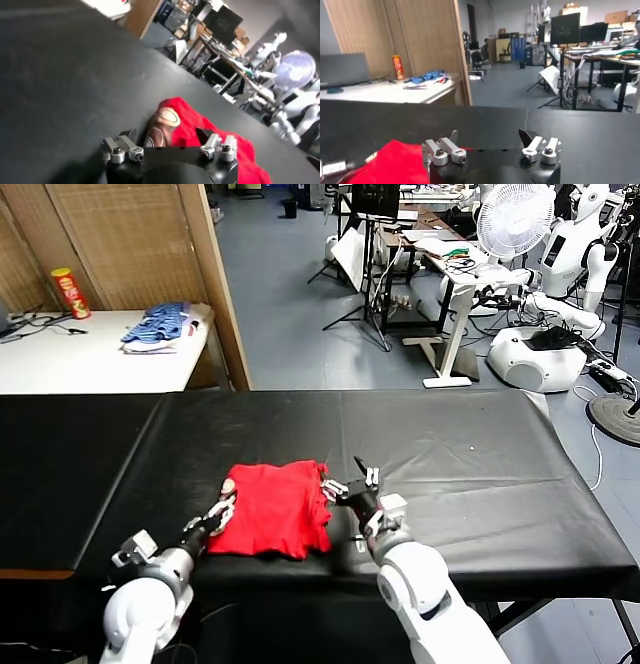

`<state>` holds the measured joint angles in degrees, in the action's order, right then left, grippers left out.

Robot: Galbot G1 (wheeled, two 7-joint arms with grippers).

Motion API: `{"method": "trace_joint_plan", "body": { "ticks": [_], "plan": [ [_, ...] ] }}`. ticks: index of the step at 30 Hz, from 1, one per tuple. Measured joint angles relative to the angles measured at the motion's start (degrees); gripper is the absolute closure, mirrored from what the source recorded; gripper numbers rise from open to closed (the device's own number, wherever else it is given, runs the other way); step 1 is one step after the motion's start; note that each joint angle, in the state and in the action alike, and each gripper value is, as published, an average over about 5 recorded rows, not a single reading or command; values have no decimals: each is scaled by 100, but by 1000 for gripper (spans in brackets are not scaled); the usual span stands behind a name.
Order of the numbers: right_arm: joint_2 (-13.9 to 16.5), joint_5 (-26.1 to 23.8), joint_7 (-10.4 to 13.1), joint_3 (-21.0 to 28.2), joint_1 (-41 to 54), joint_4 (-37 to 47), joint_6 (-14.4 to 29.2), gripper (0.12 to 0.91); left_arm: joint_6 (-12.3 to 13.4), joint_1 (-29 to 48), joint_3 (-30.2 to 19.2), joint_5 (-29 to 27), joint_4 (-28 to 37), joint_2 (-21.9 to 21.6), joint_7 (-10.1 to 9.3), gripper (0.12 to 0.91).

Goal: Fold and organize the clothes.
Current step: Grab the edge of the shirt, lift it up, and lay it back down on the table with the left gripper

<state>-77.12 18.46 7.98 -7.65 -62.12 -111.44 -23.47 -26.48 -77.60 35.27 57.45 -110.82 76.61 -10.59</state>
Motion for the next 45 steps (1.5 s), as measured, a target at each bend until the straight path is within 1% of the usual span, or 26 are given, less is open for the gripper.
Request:
{"method": "trace_joint_plan", "body": {
  "ticks": [5, 6, 7, 9, 10, 13, 17, 20, 22, 24, 26, 28, 32, 34, 36, 40, 43, 45],
  "plan": [
    [-23, 16, 19, -88, -42, -131, -14, 227, 1, -32, 6, 156, 45, 20, -2, 711],
    [-35, -7, 42, -113, -61, -157, -37, 227, 1, -33, 5, 145, 47, 20, -4, 776],
    [-49, -52, 83, -141, -84, -183, -81, 227, 6, -31, 1, 102, 47, 20, -2, 826],
    [-81, -205, 205, -203, -141, -233, -225, 227, 38, -22, -18, -96, 35, 18, 15, 886],
    [-98, -311, 279, -239, -175, -259, -326, 227, 65, -16, -36, -271, 20, 13, 31, 897],
    [-124, -664, 425, -372, -312, -347, -662, 227, 148, 2, -95, -1098, -64, -34, 89, 888],
    [-104, -971, 410, -607, -579, -514, -975, 227, 234, 40, -79, -2619, -160, -228, 232, 895],
    [-78, -1035, 373, -760, -768, -646, -1067, 227, 329, 27, 7, -3757, -169, -469, 337, 895],
    [-71, -1053, 359, -841, -868, -716, -1090, 227, 369, -8, 89, -4425, -174, -671, 362, 895],
    [-69, -1063, 350, -912, -956, -772, -1106, 227, 397, -55, 191, -4972, -194, -909, 377, 895],
    [-78, -1069, 343, -959, -1029, -814, -1115, 227, 418, -111, 315, -5348, -230, -1175, 381, 895],
    [-97, -1072, 339, -981, -1082, -844, -1124, 227, 454, -183, 459, -5602, -283, -1463, 383, 895],
    [-135, -1081, 335, -971, -1133, -874, -1138, 227, 504, -365, 777, -5902, -452, -2015, 380, 895],
    [-147, -1087, 330, -967, -1152, -879, -1140, 227, 485, -473, 904, -6001, -580, -2215, 367, 895],
    [-154, -1099, 318, -971, -1179, -878, -1137, 227, 431, -577, 963, -6014, -733, -2318, 332, 895],
    [-157, -1132, 264, -993, -1259, -891, -1126, 227, 359, -705, 812, -5697, -1093, -2257, 286, 895],
    [-141, -1139, 233, -1012, -1326, -934, -1125, 227, 426, -679, 452, -5548, -1224, -2015, 282, 895],
    [-114, -1135, 205, -1022, -1362, -969, -1127, 227, 458, -630, 116, -5504, -1227, -1796, 235, 895]
  ]
}}
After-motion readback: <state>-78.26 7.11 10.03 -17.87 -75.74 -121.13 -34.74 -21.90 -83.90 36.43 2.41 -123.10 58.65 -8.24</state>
